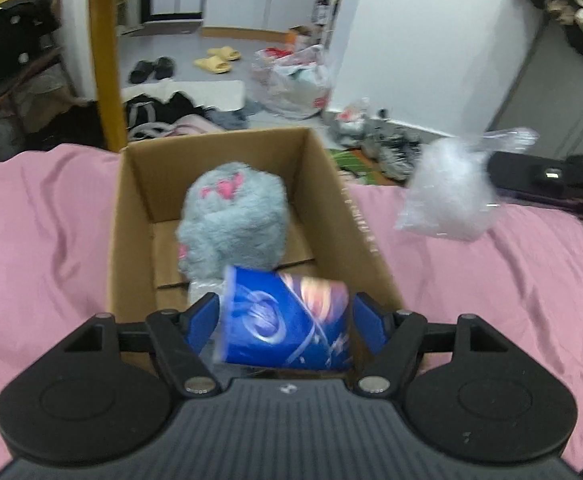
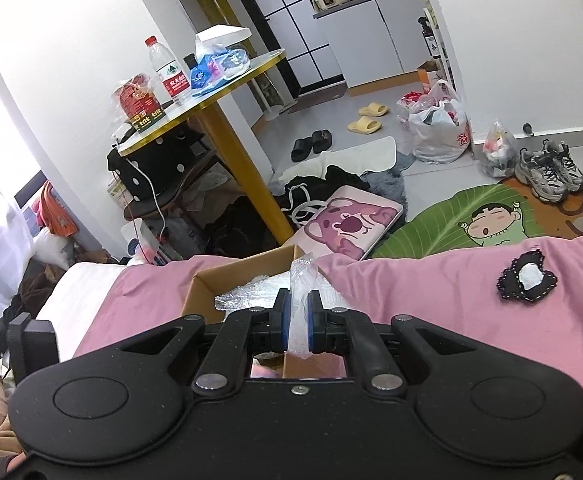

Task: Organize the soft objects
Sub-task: 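Lower the tissue pack and plastic bag into the box and open both tools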

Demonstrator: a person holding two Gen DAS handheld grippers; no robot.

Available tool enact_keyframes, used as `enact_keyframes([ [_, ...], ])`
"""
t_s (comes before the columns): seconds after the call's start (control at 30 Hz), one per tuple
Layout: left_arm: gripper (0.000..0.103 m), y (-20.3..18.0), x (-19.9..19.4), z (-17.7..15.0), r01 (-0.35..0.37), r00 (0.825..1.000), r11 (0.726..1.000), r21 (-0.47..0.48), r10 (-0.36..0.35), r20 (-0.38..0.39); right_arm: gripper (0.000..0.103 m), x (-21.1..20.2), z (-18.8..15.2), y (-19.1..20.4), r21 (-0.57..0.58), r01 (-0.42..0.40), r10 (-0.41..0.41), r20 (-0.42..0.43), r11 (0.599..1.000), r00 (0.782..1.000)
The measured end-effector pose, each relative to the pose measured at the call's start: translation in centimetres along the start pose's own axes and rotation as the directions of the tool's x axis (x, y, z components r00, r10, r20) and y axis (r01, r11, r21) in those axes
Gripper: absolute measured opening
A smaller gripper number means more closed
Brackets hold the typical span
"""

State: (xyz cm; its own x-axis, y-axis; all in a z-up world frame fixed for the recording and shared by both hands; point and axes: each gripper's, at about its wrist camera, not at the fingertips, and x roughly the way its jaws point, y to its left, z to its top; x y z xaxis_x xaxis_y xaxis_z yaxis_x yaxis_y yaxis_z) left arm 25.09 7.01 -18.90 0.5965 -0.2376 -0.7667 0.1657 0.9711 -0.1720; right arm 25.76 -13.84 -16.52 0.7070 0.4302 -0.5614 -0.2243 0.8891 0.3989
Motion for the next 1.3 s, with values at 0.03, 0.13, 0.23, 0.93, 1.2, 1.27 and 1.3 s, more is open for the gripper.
enact_keyframes([
  [0.03, 0.078, 0.0, -0.3, 0.0, 0.015, 1.000, 1.000, 0.007, -0.015, 0.010, 0.009, 0.1, 0.0, 0.1, 0.000, -0.002, 0.002, -0.001, 1.000, 1.000],
  [0.13, 0.086, 0.3, -1.1, -0.2, 0.021, 0.999, 1.000, 0.016, -0.021, 0.031, 0.009, 0.6, 0.1, 0.5, -0.003, -0.012, 0.012, -0.006, 1.000, 1.000],
  [0.23, 0.086, 1.0, -1.6, -0.1, 0.004, 1.000, 1.000, -0.005, -0.004, 0.031, 0.009, 1.2, 0.1, 1.1, -0.011, -0.033, 0.033, -0.013, 0.999, 0.999],
  [0.93, 0.086, 6.7, -6.0, -0.9, -0.162, 0.979, 0.968, -0.192, 0.182, 0.092, 0.029, 4.1, -0.7, 3.6, -0.051, -0.080, 0.075, -0.087, 0.996, 0.993],
  [1.2, 0.086, 6.9, -6.2, -0.7, -0.166, 0.977, 0.966, -0.199, 0.189, 0.099, 0.029, 2.3, -0.5, 2.1, -0.027, -0.054, 0.052, -0.073, 0.998, 0.996],
  [1.27, 0.086, 6.7, -6.1, -0.6, -0.167, 0.977, 0.966, -0.196, 0.189, 0.099, 0.029, 1.9, -0.6, 1.3, -0.014, -0.042, 0.041, -0.078, 0.999, 0.996],
  [1.3, 0.086, 6.7, -6.1, -0.5, -0.166, 0.977, 0.967, -0.193, 0.188, 0.097, 0.029, 1.7, -0.7, 0.9, -0.007, -0.034, 0.033, -0.082, 0.999, 0.996],
])
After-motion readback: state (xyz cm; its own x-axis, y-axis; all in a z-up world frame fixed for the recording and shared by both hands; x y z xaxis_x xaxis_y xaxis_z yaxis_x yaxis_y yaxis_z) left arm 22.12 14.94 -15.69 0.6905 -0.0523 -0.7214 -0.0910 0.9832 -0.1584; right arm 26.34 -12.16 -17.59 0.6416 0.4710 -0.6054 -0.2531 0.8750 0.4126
